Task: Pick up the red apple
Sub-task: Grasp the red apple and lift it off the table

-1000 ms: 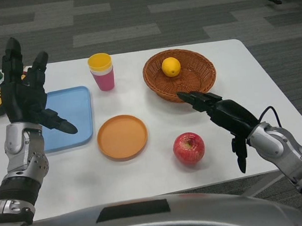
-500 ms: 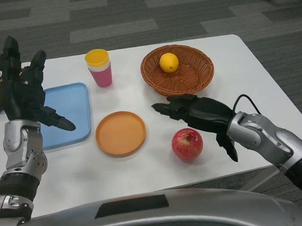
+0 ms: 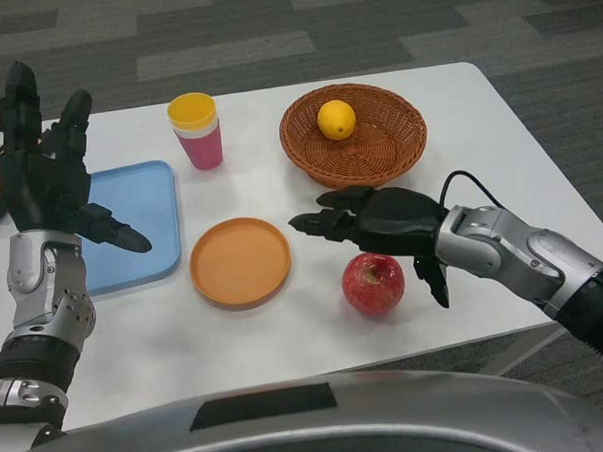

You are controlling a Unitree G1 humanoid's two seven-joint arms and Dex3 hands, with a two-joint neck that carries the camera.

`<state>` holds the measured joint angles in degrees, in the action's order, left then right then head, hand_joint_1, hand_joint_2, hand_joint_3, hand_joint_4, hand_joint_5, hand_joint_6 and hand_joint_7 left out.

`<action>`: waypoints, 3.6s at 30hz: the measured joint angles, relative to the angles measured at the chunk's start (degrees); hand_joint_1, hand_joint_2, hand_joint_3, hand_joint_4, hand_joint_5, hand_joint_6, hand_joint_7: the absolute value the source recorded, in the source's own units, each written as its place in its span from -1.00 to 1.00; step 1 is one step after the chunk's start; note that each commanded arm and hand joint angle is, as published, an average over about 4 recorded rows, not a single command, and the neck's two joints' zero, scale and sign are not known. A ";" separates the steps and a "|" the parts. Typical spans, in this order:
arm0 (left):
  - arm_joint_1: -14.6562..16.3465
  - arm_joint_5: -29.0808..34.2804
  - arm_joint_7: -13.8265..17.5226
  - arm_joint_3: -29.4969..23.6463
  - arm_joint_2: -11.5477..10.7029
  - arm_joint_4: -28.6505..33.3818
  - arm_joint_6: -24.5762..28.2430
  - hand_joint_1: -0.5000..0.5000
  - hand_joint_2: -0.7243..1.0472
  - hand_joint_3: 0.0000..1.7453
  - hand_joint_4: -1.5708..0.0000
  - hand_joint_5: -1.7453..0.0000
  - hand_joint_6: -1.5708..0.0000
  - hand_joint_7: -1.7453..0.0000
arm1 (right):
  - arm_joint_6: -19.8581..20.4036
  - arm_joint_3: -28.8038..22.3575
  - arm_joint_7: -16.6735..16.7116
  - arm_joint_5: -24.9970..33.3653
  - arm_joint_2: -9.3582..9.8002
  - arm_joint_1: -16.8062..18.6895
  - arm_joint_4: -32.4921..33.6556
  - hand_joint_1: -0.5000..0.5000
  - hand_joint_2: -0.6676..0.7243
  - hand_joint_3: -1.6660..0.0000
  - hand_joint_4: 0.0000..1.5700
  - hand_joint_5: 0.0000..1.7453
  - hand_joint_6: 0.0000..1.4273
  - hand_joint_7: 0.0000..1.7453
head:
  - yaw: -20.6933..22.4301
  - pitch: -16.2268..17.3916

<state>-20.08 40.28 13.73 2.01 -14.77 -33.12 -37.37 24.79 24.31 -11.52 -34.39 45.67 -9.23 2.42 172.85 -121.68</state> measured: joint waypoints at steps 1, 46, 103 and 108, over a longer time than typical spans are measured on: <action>-0.01 0.09 0.00 0.10 -0.04 -0.12 -0.02 -1.00 -0.80 -1.00 1.00 0.29 1.00 0.84 | 0.00 0.62 -0.07 0.00 0.32 -0.21 -0.34 -0.92 0.23 0.81 -1.00 -1.00 -1.00 -1.00 | -0.01 0.06; -0.06 2.04 0.01 1.89 -1.10 -0.58 -1.41 -1.00 -0.80 -1.00 1.00 0.38 1.00 0.84 | 0.03 10.24 -3.77 -0.93 -0.26 -3.88 -14.33 -0.92 -0.50 0.29 -1.00 -1.00 -1.00 -1.00 | -0.08 0.97; 0.18 2.43 0.15 1.91 -0.74 -0.50 -2.28 -1.00 -0.80 -1.00 1.00 0.35 1.00 0.84 | 11.70 -16.99 30.38 39.02 -9.56 8.27 -6.91 -0.92 -0.91 -0.33 0.38 0.89 0.43 0.80 | -1.00 -5.48; 0.05 2.42 0.14 1.81 -0.21 -0.53 -2.30 -1.00 -0.80 -1.00 1.00 0.32 1.00 0.84 | 12.28 -17.66 30.43 37.65 -12.74 0.29 -9.31 -0.92 -0.91 -0.33 0.40 0.89 0.44 0.82 | -0.28 -8.79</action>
<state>-20.03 42.70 13.88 3.82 -14.98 -33.66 -39.67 37.07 6.66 18.92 3.25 32.93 -8.94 -6.89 172.56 -130.47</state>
